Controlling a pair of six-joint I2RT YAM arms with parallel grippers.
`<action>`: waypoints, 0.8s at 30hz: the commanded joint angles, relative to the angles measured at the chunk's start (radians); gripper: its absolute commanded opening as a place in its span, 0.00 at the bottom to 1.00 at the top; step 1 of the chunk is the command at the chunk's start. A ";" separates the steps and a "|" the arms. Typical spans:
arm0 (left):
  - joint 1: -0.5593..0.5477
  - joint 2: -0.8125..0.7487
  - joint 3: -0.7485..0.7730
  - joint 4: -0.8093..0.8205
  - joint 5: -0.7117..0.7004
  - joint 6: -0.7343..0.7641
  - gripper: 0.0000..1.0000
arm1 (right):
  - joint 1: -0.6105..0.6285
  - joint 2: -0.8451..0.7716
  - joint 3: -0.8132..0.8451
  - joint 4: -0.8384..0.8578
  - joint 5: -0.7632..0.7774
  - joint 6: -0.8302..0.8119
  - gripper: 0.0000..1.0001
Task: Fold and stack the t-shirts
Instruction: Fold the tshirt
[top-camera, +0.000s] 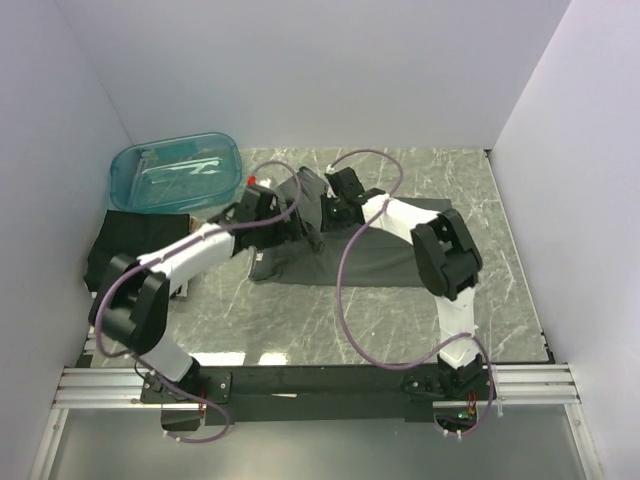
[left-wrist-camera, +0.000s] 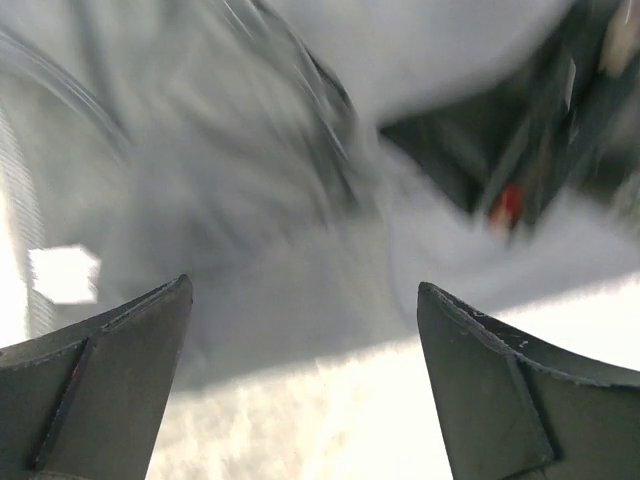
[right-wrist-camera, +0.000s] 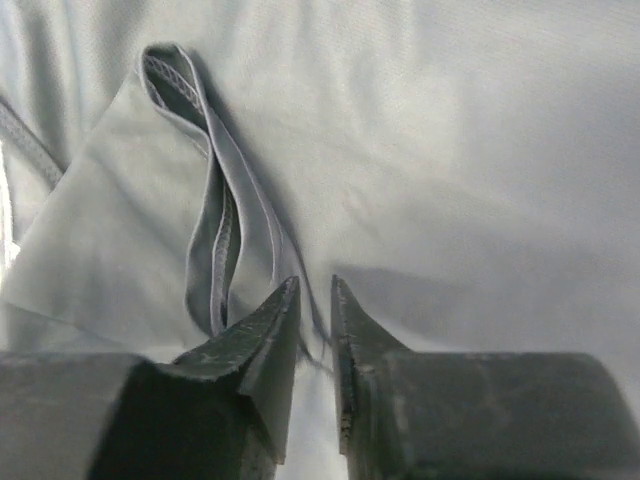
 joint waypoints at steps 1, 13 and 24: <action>-0.100 -0.094 -0.076 0.050 0.029 -0.036 0.99 | -0.004 -0.195 -0.062 -0.016 0.098 0.018 0.28; -0.059 -0.025 -0.164 0.092 -0.063 -0.065 0.99 | -0.344 -0.669 -0.673 0.088 0.046 0.215 0.60; 0.067 0.068 -0.159 0.037 -0.104 -0.038 1.00 | -0.549 -0.568 -0.710 0.075 -0.024 0.176 0.70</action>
